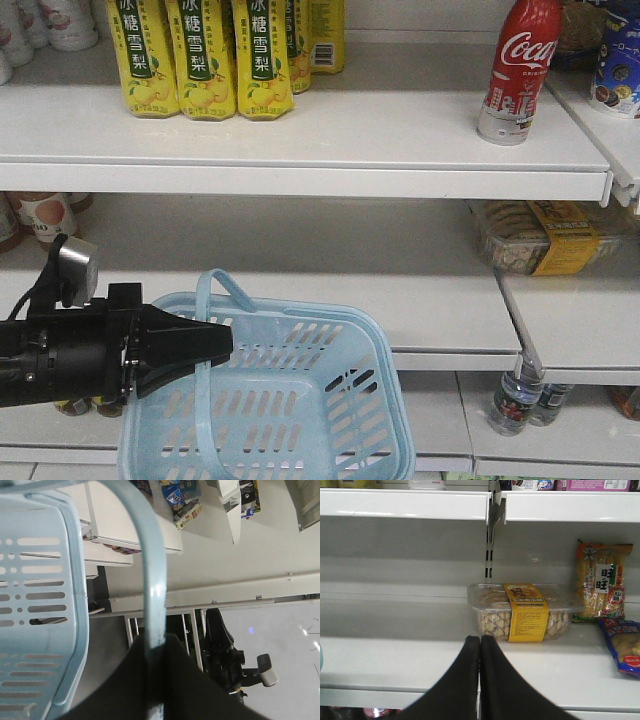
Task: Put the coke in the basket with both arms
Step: 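Approach the Coca-Cola bottle shelf, holding the basket in the left gripper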
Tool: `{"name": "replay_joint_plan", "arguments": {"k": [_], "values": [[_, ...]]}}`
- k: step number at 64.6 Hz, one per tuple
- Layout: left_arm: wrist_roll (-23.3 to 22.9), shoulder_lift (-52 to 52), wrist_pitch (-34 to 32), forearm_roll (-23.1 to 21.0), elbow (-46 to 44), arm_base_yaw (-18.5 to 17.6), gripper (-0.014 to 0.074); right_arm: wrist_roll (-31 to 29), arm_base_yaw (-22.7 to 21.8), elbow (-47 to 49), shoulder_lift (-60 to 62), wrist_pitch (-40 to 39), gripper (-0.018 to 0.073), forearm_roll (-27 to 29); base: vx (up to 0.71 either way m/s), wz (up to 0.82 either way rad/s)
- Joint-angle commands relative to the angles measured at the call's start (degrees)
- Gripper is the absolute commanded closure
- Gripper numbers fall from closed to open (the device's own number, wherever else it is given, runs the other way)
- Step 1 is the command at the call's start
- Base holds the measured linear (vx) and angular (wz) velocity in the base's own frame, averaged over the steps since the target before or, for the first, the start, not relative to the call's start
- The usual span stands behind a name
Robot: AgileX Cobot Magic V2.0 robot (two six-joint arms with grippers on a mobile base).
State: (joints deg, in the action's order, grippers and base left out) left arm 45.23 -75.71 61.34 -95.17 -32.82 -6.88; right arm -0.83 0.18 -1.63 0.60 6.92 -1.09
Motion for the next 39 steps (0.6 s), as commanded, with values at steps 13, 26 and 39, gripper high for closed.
{"name": "replay_joint_plan", "arguments": {"k": [13, 26, 39], "values": [[0.3, 1.57, 3.99, -6.63, -1.24, -0.03, 0.0603, -0.16, -0.06, -0.45, 0.75, -4.46, 0.0569, -0.24, 0.06, -0.01], [0.3, 1.57, 3.99, -6.63, -1.24, -0.03, 0.0603, -0.16, -0.06, -0.45, 0.75, -4.46, 0.0569, -0.24, 0.05, -0.01], [0.3, 1.57, 3.99, -6.63, -1.24, -0.03, 0.0603, -0.16, -0.06, -0.45, 0.75, -4.46, 0.0569, -0.24, 0.05, 0.0]]}}
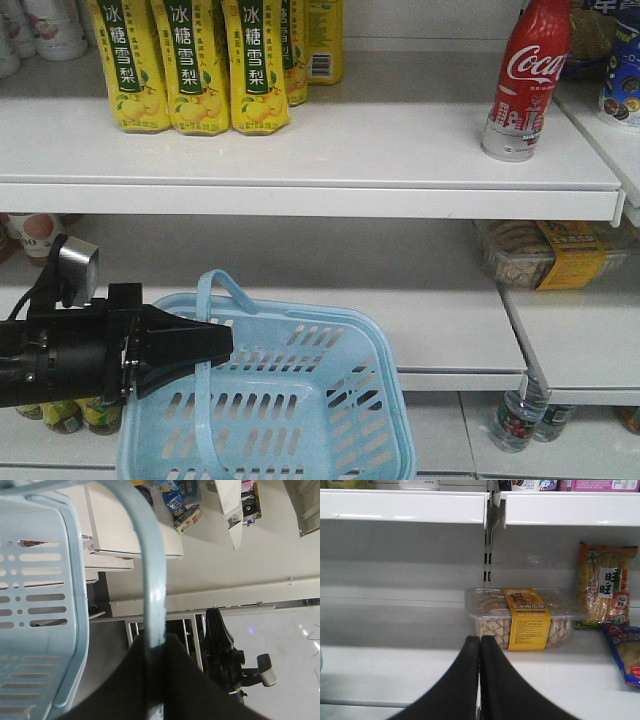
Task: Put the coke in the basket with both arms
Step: 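Approach the Coca-Cola bottle shelf, holding the basket in the left gripper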
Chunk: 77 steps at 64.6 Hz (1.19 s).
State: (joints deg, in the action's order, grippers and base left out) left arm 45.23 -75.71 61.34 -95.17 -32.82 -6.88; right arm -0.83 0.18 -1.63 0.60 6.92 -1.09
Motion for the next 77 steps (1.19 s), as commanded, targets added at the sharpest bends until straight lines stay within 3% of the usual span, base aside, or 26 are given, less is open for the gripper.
{"name": "replay_joint_plan", "arguments": {"k": [1, 77], "values": [[0.3, 1.57, 3.99, -6.63, -1.24, -0.03, 0.0603, -0.16, -0.06, -0.45, 0.75, -4.46, 0.0569, -0.24, 0.04, -0.01], [0.3, 1.57, 3.99, -6.63, -1.24, -0.03, 0.0603, -0.16, -0.06, -0.45, 0.75, -4.46, 0.0569, -0.24, 0.03, 0.0]]}}
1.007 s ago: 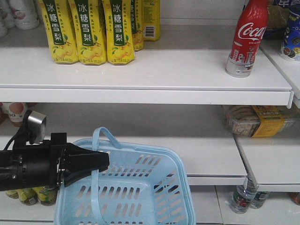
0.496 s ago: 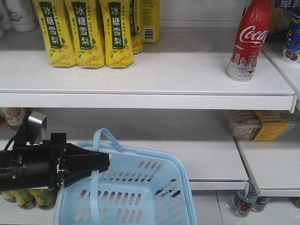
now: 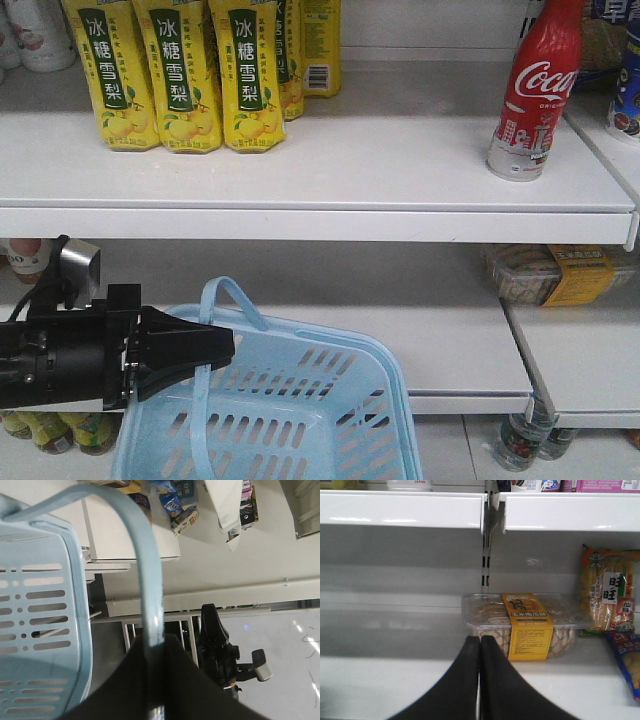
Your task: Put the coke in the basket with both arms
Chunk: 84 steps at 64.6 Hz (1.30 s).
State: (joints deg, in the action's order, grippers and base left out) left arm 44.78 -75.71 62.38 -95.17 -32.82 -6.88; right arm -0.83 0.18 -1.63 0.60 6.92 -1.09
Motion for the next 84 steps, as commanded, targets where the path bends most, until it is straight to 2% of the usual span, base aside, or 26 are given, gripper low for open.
{"name": "replay_joint_plan", "arguments": {"k": [1, 73, 84], "values": [[0.75, 1.57, 2.95, -6.63, -1.24, -0.03, 0.0603, -0.16, -0.06, -0.45, 0.75, -4.46, 0.0569, -0.24, 0.02, 0.0], [0.75, 1.57, 2.95, -6.63, -1.24, -0.03, 0.0603, -0.16, -0.06, -0.45, 0.75, -4.46, 0.0569, -0.24, 0.0, 0.0], [0.75, 1.57, 2.95, -6.63, -1.24, -0.03, 0.0603, 0.13, -0.06, 0.45, 0.75, -7.67, 0.0569, 1.09, 0.0, 0.0]]}}
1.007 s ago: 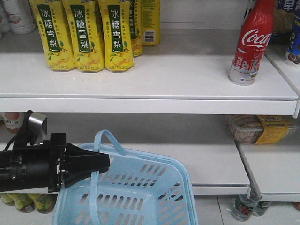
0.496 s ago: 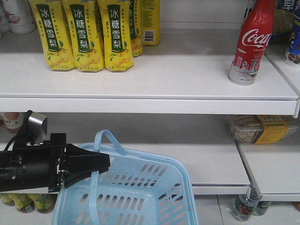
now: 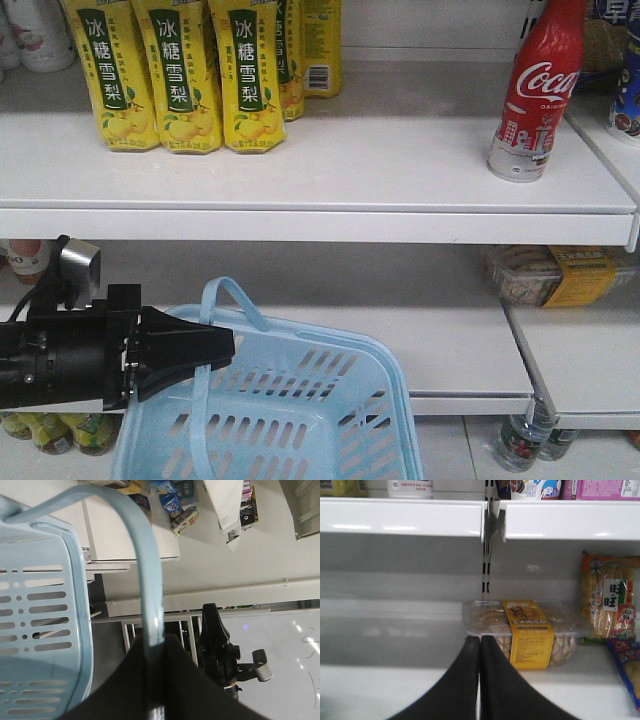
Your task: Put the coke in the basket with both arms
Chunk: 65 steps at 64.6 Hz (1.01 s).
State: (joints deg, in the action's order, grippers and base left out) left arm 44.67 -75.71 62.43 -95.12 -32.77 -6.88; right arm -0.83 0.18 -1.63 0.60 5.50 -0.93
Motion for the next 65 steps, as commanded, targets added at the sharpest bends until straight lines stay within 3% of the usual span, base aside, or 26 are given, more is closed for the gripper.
{"name": "replay_joint_plan", "arguments": {"k": [1, 16, 39, 65], "values": [[0.86, 1.57, 2.9, -6.69, -1.28, -0.03, 0.0603, 0.13, -0.06, 0.74, 0.75, -6.17, 0.0569, 0.93, 0.0, 0.0], [0.86, 1.57, 2.9, -6.69, -1.28, -0.03, 0.0603, 0.07, -0.06, 11.01, -3.24, 0.09, 0.0569, 1.56, 0.0, 0.0], [0.86, 1.57, 2.9, -6.69, -1.28, -0.03, 0.0603, -0.33, -0.06, 28.95, -23.27, 7.25, 0.0569, 1.95, 0.0, 0.0], [0.86, 1.57, 2.9, -6.69, -1.28, -0.03, 0.0603, -0.8, -0.06, 29.5, -30.5, 4.04, 0.0567, 2.19, 0.0, 0.0]]}}
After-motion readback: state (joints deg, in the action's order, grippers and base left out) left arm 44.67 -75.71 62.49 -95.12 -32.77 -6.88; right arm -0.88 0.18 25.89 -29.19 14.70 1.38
